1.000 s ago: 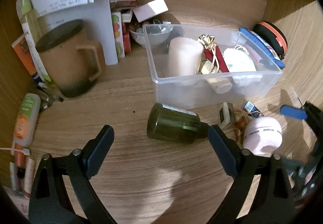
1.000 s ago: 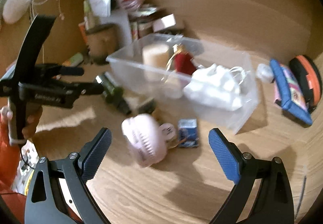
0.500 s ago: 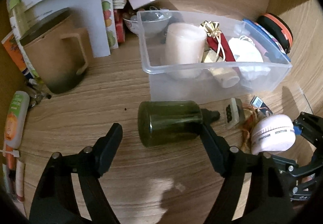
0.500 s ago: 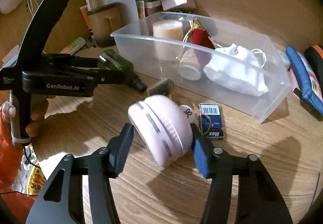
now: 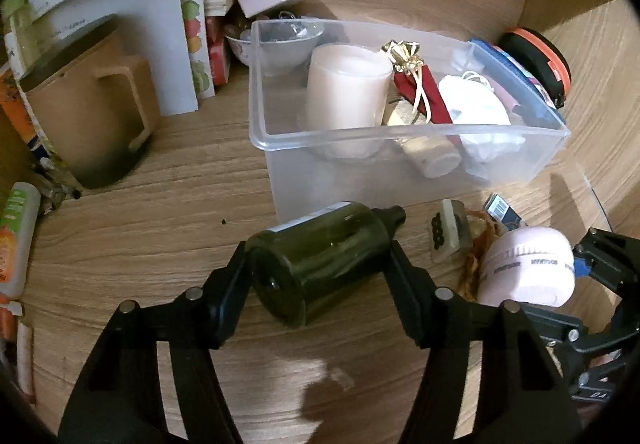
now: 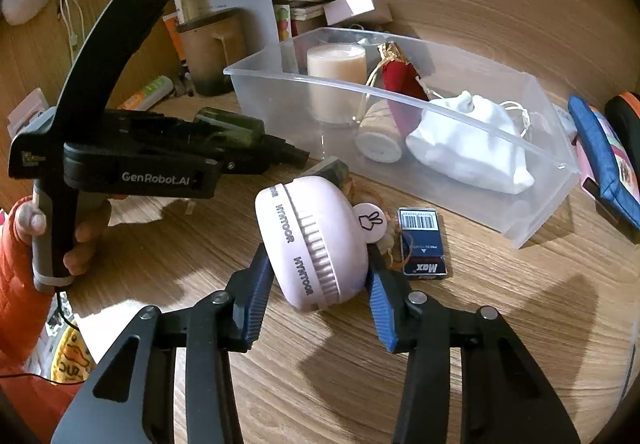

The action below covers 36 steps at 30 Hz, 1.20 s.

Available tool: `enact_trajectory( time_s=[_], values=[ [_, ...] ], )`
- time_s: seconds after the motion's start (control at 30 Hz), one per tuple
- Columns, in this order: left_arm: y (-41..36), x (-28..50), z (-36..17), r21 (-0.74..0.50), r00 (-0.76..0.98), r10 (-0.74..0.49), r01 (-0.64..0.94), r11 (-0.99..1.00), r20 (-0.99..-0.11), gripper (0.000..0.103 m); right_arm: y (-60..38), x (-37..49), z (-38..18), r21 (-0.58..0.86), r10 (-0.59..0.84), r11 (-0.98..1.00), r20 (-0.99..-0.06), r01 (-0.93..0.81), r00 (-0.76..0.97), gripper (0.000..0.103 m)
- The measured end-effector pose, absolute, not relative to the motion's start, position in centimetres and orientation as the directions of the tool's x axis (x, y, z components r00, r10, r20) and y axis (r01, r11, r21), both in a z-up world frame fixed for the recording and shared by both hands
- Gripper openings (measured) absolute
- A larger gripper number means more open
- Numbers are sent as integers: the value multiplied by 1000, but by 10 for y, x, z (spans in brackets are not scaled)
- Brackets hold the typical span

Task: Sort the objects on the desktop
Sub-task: 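Grasp the green glass bottle with the left tool while the right grasps the pink fan, then lift the green bottle and pink fan toward the clear box with both tools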

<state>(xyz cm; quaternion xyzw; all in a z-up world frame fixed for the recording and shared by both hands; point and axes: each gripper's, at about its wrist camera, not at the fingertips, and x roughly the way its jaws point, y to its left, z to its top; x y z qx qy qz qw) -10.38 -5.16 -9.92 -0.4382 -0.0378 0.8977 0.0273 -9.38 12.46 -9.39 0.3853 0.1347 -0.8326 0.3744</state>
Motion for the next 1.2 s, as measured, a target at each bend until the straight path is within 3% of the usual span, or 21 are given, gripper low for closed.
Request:
enact_trajectory(
  time_s=[1.2],
  values=[
    [-68,-61,-24,-135,-761,71,22,-991,-645,64,187,-120,-24,188,-580,-777,-584,601,-568,40]
  ],
)
